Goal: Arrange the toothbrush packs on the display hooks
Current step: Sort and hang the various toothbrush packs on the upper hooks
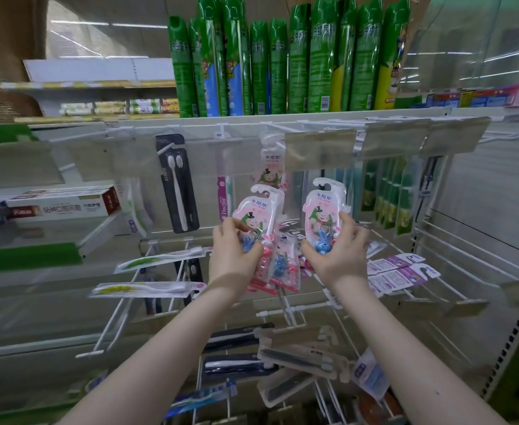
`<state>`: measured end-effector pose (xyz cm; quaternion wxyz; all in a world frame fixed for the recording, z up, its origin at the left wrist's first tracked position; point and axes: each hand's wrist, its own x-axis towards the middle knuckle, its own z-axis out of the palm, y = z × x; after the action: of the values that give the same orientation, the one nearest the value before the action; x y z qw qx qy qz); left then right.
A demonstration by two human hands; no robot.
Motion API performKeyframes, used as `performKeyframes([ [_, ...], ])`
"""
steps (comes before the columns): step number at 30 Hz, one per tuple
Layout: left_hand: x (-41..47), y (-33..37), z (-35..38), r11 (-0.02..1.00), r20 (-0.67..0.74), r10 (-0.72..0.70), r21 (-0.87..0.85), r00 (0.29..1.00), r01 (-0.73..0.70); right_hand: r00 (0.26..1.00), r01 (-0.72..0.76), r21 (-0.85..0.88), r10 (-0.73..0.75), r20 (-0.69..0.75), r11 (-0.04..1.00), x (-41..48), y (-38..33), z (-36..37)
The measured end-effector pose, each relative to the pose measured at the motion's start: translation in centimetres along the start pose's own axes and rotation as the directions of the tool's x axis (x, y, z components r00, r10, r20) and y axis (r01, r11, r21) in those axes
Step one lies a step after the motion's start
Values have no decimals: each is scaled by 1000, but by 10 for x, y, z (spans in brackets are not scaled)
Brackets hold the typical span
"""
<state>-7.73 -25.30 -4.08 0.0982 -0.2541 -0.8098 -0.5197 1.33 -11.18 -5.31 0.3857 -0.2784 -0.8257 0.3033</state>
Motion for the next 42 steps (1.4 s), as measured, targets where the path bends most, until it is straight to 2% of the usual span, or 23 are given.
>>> performKeyframes([
  [8, 4, -12, -18, 984, -53, -47, -173, 997, 37, 999, 49, 51, -49, -2, 997, -7, -12, 13],
  [13, 6, -12, -19, 909, -14, -187, -381, 982, 168, 993, 115, 102, -112, -34, 988, -3, -12, 15],
  [17, 8, -4, -17, 867, -32, -218, -466, 976, 178, 989, 149, 189, -145, -37, 971, 4, -8, 15],
  [21, 16, 2, -11, 854, -72, -233, -492, 970, 169, 992, 118, 249, -126, 18, 961, 18, -7, 13],
  [31, 30, 4, 5, 823, -106, -269, -541, 957, 171, 982, 61, 271, -106, 154, 961, 43, -3, 11],
  [35, 35, 6, 11, 833, -132, -290, -522, 948, 182, 981, 67, 285, -115, 157, 956, 49, 0, 11],
  [42, 39, 9, 13, 830, -167, -285, -535, 944, 156, 981, 154, 297, -183, 71, 942, 63, -6, 11],
])
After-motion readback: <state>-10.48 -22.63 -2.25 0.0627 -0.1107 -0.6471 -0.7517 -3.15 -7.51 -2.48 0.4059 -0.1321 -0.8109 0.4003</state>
